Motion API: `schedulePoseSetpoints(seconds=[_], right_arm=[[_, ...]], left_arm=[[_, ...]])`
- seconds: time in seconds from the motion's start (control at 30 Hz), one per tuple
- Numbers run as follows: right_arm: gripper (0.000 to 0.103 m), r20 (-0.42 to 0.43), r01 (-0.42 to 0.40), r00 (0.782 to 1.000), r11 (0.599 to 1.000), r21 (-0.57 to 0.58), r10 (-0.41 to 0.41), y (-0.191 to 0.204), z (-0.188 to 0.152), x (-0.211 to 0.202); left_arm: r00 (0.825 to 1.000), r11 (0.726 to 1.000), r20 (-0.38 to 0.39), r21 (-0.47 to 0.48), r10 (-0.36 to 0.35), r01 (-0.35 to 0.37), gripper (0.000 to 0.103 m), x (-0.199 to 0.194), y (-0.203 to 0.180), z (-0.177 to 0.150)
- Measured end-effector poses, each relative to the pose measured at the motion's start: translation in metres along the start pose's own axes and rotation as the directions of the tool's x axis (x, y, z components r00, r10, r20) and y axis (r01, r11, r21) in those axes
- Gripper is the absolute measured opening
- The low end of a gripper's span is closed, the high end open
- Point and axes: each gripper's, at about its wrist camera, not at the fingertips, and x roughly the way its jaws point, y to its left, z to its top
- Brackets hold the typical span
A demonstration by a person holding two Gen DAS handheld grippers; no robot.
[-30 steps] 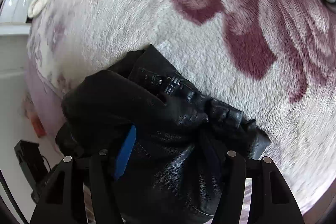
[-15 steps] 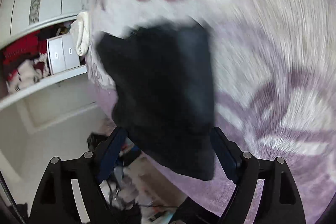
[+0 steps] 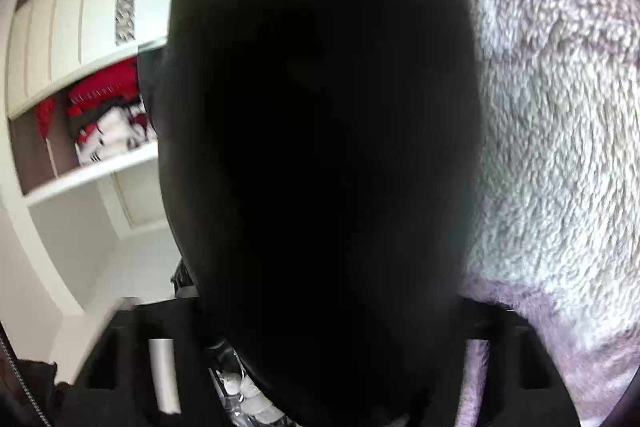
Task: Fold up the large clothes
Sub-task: 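Lift the folded jacket with both tools and place it onto the green garment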
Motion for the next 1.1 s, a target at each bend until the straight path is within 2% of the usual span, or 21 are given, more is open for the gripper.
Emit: schedulePoseSetpoints(seconds=[0.13,0.23,0.3,0.43,0.53,0.6,0.8,0.9,1.0,1.1], right_arm=[[0.047,0.046,-0.045,0.998,0.999,-0.006,0.045,0.023,-0.004,-0.01],[0.045,0.069,-0.058,0.996,0.996,-0.06,0.062,0.064,0.0,-0.026],[0.045,0.072,-0.058,0.995,0.996,-0.072,0.063,0.073,0.002,-0.025],[0.045,0.091,-0.048,0.994,0.992,-0.118,0.059,0.124,0.022,-0.054],[0.045,0.122,-0.029,0.991,0.989,-0.148,0.047,0.159,0.049,-0.09],[0.045,0.143,-0.019,0.989,0.987,-0.162,0.042,0.178,0.073,-0.118],[0.044,0.223,0.019,0.974,0.975,-0.22,0.031,0.231,0.164,-0.214],[0.044,0.249,0.054,0.968,0.968,-0.244,0.009,0.248,0.226,-0.257],[0.044,0.239,0.079,0.971,0.96,-0.267,-0.014,0.255,0.301,-0.281],[0.045,0.205,0.075,0.979,0.957,-0.279,-0.017,0.244,0.376,-0.29]], left_arm=[[0.999,0.998,0.02,0.046,-0.034,0.033,0.032,-0.018,-0.028,0.015],[0.998,0.995,0.027,0.078,-0.065,0.063,0.032,-0.032,-0.042,0.02],[0.995,0.992,0.031,0.094,-0.091,0.087,0.032,-0.036,-0.062,0.029],[0.989,0.983,0.03,0.122,-0.142,0.138,0.032,-0.034,-0.109,0.046],[0.981,0.975,0.026,0.121,-0.191,0.186,0.032,-0.017,-0.153,0.065],[0.976,0.969,0.026,0.127,-0.218,0.213,0.032,-0.01,-0.172,0.071],[0.951,0.941,0.042,0.164,-0.306,0.296,0.032,0.068,-0.265,0.105],[0.942,0.933,0.05,0.162,-0.333,0.321,0.032,0.121,-0.296,0.122],[0.93,0.923,0.057,0.155,-0.364,0.352,0.032,0.174,-0.313,0.14],[0.936,0.924,0.048,0.186,-0.348,0.334,0.032,0.216,-0.314,0.151]])
